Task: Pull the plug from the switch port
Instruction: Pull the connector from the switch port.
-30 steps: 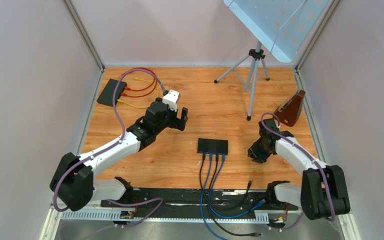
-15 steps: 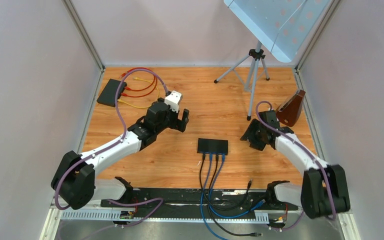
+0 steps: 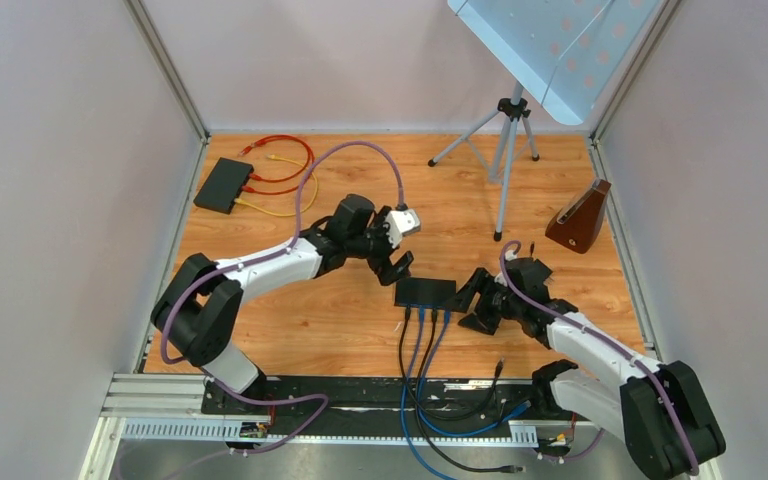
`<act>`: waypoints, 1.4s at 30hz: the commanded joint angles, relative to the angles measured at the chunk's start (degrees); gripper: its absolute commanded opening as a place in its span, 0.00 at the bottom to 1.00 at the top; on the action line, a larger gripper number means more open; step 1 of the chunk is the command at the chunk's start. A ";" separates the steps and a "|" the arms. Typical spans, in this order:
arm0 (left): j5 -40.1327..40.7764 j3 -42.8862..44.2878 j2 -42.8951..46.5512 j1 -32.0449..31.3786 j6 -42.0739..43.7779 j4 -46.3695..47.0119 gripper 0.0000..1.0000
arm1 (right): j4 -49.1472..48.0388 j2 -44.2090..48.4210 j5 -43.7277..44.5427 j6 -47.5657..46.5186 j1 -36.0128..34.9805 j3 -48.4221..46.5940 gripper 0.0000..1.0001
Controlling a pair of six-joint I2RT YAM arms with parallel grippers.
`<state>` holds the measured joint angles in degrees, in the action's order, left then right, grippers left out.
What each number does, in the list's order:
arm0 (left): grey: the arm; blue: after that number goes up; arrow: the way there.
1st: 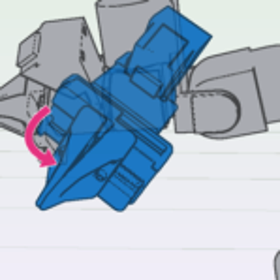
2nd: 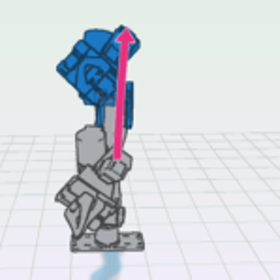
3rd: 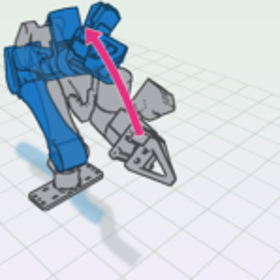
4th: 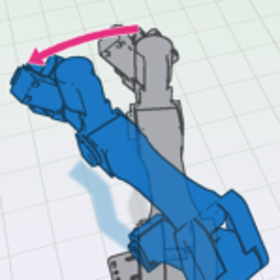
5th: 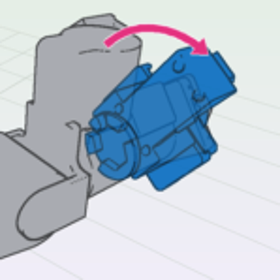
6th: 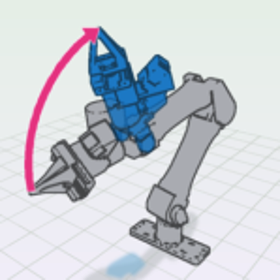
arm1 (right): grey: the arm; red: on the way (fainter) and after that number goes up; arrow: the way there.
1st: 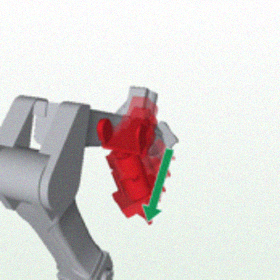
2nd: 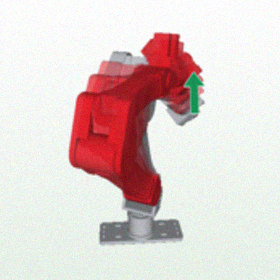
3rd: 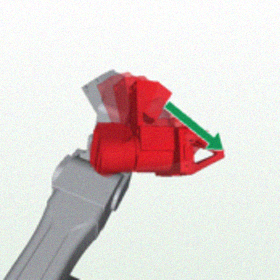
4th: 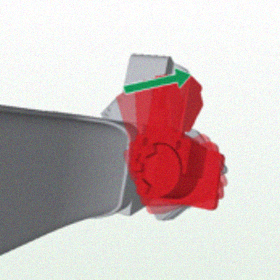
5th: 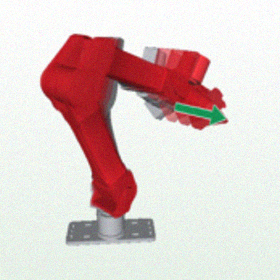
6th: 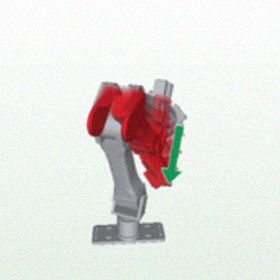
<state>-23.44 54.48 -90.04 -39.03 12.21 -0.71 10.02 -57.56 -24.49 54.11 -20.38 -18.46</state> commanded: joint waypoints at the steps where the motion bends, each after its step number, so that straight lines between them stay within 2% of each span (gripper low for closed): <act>1: -6.69 3.53 -2.14 -4.16 10.97 -6.02 1.00 | -7.15 -1.39 -1.33 6.37 -3.40 2.17 0.66; 11: -3.46 8.24 -9.95 -9.89 15.28 -11.46 1.00 | -8.79 -0.55 3.99 14.28 -5.11 6.94 0.66; 26: 2.67 13.63 -16.46 -10.94 18.72 -17.50 0.99 | -8.43 -0.27 6.29 15.14 -5.11 8.14 0.64; 32: 2.26 14.70 -17.67 -11.21 18.24 -18.54 0.93 | -9.43 -1.85 6.46 15.93 -5.15 8.25 0.56; 39: -0.33 16.23 -19.39 -11.24 16.78 -21.53 0.74 | -13.72 -4.22 10.07 15.52 -4.98 8.87 0.48; 42: -0.65 15.69 -19.29 -11.21 15.55 -21.38 0.69 | -15.54 -5.58 11.23 15.18 -3.96 8.87 0.44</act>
<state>-22.85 69.23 -108.44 -49.91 29.47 -20.40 -3.18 -61.21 -18.92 70.30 -25.30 -11.03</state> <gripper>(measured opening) 0.750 0.462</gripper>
